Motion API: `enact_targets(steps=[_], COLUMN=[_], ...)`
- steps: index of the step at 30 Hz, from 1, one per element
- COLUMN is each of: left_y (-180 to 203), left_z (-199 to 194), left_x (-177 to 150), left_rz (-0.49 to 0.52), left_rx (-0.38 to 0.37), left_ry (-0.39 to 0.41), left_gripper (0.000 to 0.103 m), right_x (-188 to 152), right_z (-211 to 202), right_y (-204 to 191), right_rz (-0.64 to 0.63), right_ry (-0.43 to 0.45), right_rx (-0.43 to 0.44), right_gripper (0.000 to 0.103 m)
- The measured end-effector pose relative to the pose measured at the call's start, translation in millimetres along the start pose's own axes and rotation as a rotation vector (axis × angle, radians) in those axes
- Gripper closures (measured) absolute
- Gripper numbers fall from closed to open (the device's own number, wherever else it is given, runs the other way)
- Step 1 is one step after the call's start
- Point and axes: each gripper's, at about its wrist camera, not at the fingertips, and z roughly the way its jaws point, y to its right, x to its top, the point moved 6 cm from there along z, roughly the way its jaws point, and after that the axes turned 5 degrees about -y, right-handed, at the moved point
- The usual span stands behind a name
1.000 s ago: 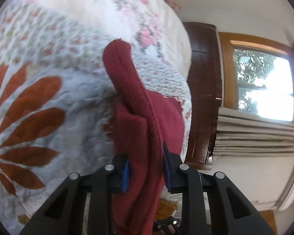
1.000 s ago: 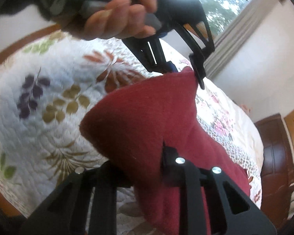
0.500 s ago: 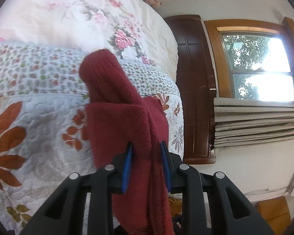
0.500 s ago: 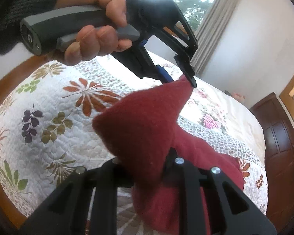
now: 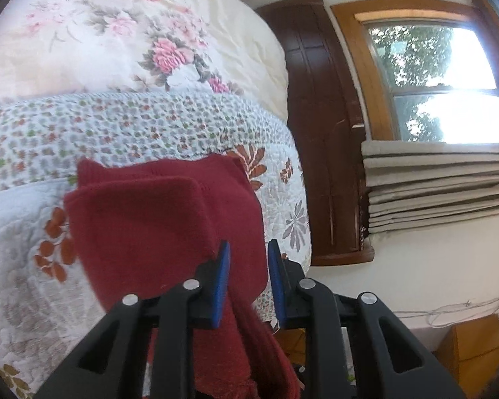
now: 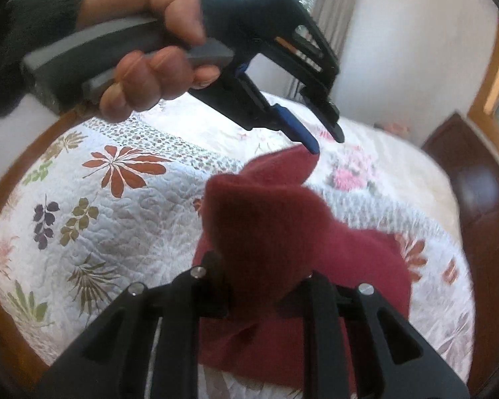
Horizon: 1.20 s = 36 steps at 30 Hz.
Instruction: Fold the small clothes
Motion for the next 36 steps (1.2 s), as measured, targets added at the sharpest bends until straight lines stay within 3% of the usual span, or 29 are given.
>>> enact_targets(steps=[4, 6, 7, 8, 12, 17, 20, 24, 26, 27, 29, 31, 33, 35, 36], left_y=[-2, 0, 1, 4, 12, 14, 10, 3, -14, -24, -37, -47, -48, -41, -40], left_z=[24, 25, 26, 26, 38, 72, 93, 124, 136, 141, 151, 155, 158, 157, 156], left_x=[-1, 3, 5, 9, 15, 6, 0, 4, 11, 14, 14, 18, 21, 28, 29], left_rz=[0.005, 0.004, -0.001, 0.001, 0.03, 0.107, 0.111, 0.091, 0.068, 0.036, 0.0, 0.012, 0.022, 0.051, 0.054], left_rx=[0.093, 0.145, 0.157, 0.182, 0.309, 0.615, 0.736, 0.908, 1.059, 1.122, 1.164, 1.269, 1.289, 1.304, 1.309], left_ry=[-0.046, -0.04, -0.037, -0.028, -0.07, -0.224, -0.324, -0.394, -0.41, -0.419, -0.461, -0.473, -0.462, -0.423, -0.416], left_gripper=[0.081, 0.065, 0.041, 0.03, 0.028, 0.023, 0.02, 0.012, 0.012, 0.012, 0.011, 0.011, 0.03, 0.064, 0.071], right_x=[-18, -28, -31, -35, -53, -92, -108, -110, -108, -107, -105, -103, -102, -103, -103], right_z=[4, 8, 8, 10, 16, 36, 46, 49, 49, 50, 52, 53, 55, 57, 58], right_y=[9, 13, 16, 18, 33, 55, 60, 58, 55, 54, 53, 52, 52, 53, 51], right_rz=[0.082, 0.142, 0.161, 0.187, 0.335, 0.603, 0.661, 0.66, 0.643, 0.636, 0.62, 0.617, 0.615, 0.616, 0.614], right_ry=[-0.017, -0.019, -0.017, -0.015, -0.013, -0.034, -0.052, -0.054, -0.056, -0.056, -0.062, -0.064, -0.07, -0.073, -0.076], right_rx=[0.068, 0.118, 0.134, 0.157, 0.286, 0.526, 0.594, 0.641, 0.652, 0.657, 0.672, 0.684, 0.698, 0.712, 0.719], right_gripper=[0.085, 0.085, 0.085, 0.085, 0.085, 0.084, 0.084, 0.084, 0.084, 0.084, 0.081, 0.08, 0.08, 0.078, 0.078])
